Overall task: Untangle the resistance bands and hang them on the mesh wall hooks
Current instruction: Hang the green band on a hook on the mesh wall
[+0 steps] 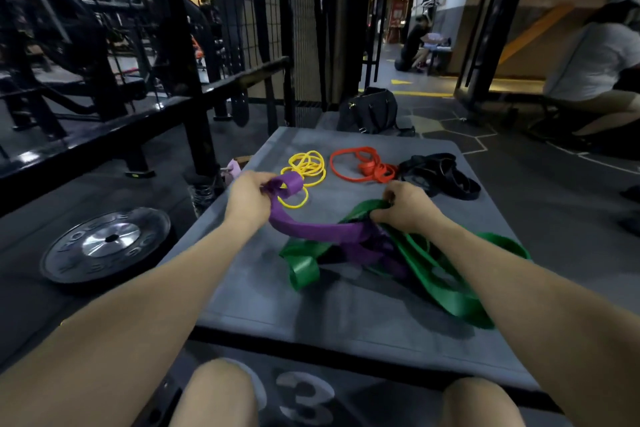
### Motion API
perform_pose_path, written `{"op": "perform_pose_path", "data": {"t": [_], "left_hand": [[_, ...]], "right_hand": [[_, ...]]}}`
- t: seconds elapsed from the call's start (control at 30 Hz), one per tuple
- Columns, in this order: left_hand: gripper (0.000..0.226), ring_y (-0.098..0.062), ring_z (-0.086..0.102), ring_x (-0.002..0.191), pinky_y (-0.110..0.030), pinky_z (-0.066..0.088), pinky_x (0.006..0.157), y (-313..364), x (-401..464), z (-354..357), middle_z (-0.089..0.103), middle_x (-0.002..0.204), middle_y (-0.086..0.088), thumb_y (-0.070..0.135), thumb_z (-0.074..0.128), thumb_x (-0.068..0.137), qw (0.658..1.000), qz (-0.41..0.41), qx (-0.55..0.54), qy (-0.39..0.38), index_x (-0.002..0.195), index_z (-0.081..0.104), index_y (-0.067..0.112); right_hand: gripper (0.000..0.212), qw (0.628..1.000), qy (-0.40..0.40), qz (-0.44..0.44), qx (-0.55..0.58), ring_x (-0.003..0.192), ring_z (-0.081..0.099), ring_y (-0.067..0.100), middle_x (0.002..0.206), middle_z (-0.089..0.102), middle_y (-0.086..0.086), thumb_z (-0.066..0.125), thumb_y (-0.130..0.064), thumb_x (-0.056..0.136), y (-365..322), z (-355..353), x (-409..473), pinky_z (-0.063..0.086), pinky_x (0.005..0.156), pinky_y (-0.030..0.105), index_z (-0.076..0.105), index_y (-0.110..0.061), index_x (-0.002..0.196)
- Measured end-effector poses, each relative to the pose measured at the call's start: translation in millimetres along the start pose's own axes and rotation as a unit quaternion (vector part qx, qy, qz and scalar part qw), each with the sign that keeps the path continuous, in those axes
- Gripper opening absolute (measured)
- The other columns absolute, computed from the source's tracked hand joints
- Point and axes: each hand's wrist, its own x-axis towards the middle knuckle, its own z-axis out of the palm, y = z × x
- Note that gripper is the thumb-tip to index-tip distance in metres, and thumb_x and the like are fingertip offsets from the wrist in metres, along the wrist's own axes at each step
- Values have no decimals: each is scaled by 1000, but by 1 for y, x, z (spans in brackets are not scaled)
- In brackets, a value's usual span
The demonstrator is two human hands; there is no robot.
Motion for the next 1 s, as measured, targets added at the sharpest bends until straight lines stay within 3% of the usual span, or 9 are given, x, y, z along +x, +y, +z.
{"op": "perform_pose_path", "data": {"t": [0.1,0.2,0.3,0.43,0.53,0.63,0.8,0.9,1.0], "left_hand": [[33,-13,52,85,6,33,66,4,12,-14,54,91,-3,-13,43,88,1000,5,6,27,108,67,-3],[37,-25,60,101,-12,37,81,-2,22,-21,62,107,-8,-4,43,90,999,-27,30,29,114,67,10],[39,-22,57,95,-21,39,80,-2,24,-17,59,91,-4,-6,43,87,999,-14,39,-24,109,69,13],[16,-23,62,84,-32,47,77,5,26,2,66,89,-11,0,61,81,986,2,-21,-163,95,66,7],[23,-14,59,81,-25,48,77,18,21,16,64,90,-6,-2,64,81,967,21,-60,-248,103,64,5],[37,-19,57,86,-22,47,79,28,16,29,61,98,-11,0,69,79,959,28,-78,-271,115,59,2],[28,5,56,61,-12,43,62,37,-4,49,67,92,-9,6,68,82,920,65,10,-385,110,65,2],[30,-21,63,79,-26,39,64,42,-13,66,70,93,-17,28,67,83,932,70,105,-341,105,70,8],[28,-35,65,85,-28,37,60,50,-15,77,66,81,-20,32,67,82,956,16,111,-272,91,72,6]], "right_hand": [[32,999,28,9,35,59,44,16,64,47,1,69,-29,79,-12,-9,10,33,50,29,46,-12,64],[44,996,31,32,84,48,33,10,51,36,-4,67,-25,81,-16,-13,20,24,44,23,36,-19,50],[45,993,6,59,100,47,34,14,51,37,0,68,-31,79,-13,-9,29,26,45,26,36,-16,51],[45,991,-1,74,110,49,40,18,53,43,3,69,-37,76,-6,-4,38,31,50,27,41,-14,51],[39,985,-33,70,155,51,41,15,54,44,0,76,-30,72,-4,-7,40,33,51,26,47,-14,53],[40,982,-76,52,163,50,39,15,57,45,2,82,-28,67,0,-8,41,31,50,26,46,-14,54],[34,974,-90,51,202,43,42,13,50,47,-1,81,-21,68,2,-19,37,33,45,20,51,-12,56],[47,973,-107,55,197,44,38,16,50,39,0,84,-25,63,0,-27,36,32,48,25,40,-16,50],[46,967,-122,56,216,42,44,14,46,45,-3,85,-23,63,-1,-32,31,34,46,22,41,-16,55]]}}
